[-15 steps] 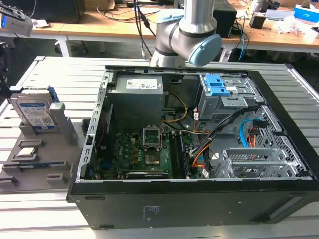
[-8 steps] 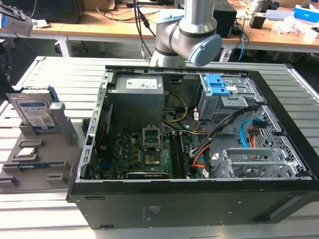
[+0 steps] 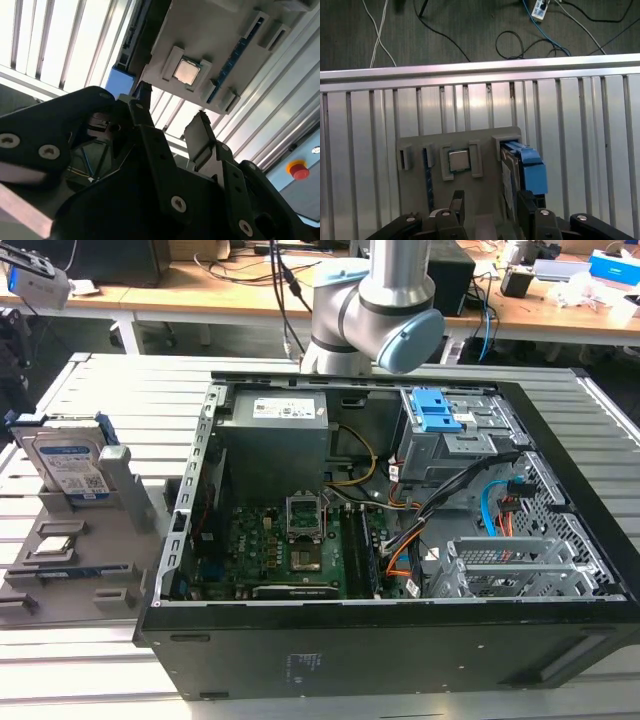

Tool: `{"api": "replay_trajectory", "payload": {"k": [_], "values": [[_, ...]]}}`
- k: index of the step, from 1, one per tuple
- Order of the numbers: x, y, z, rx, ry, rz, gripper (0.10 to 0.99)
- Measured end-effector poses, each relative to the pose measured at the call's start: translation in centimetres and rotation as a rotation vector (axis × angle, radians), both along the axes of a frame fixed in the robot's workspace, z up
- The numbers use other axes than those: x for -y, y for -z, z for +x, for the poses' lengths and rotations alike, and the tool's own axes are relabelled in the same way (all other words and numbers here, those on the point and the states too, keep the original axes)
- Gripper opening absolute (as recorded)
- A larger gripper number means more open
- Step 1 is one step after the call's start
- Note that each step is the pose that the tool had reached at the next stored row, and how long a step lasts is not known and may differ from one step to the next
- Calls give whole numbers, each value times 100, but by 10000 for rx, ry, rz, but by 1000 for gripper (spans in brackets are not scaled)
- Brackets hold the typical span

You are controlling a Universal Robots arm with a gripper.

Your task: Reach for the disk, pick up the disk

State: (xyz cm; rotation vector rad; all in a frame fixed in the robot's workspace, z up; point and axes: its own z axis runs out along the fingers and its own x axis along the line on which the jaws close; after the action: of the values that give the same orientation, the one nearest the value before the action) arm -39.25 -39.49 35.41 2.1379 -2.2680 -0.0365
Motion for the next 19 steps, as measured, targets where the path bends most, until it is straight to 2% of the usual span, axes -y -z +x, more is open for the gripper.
{"api": "replay_trajectory", "payload": {"k": [1,2,5,7,12,19], "values": [[-36,0,0,1,0,-4,541],[-122,-1,0,-1,1,-15,541],[-263,-1,0,-1,-1,-20,541],[-321,1,0,0,-10,-19,541],[-339,26,0,0,-364,-20,541],[-340,132,-31,0,-687,-20,541]]}}
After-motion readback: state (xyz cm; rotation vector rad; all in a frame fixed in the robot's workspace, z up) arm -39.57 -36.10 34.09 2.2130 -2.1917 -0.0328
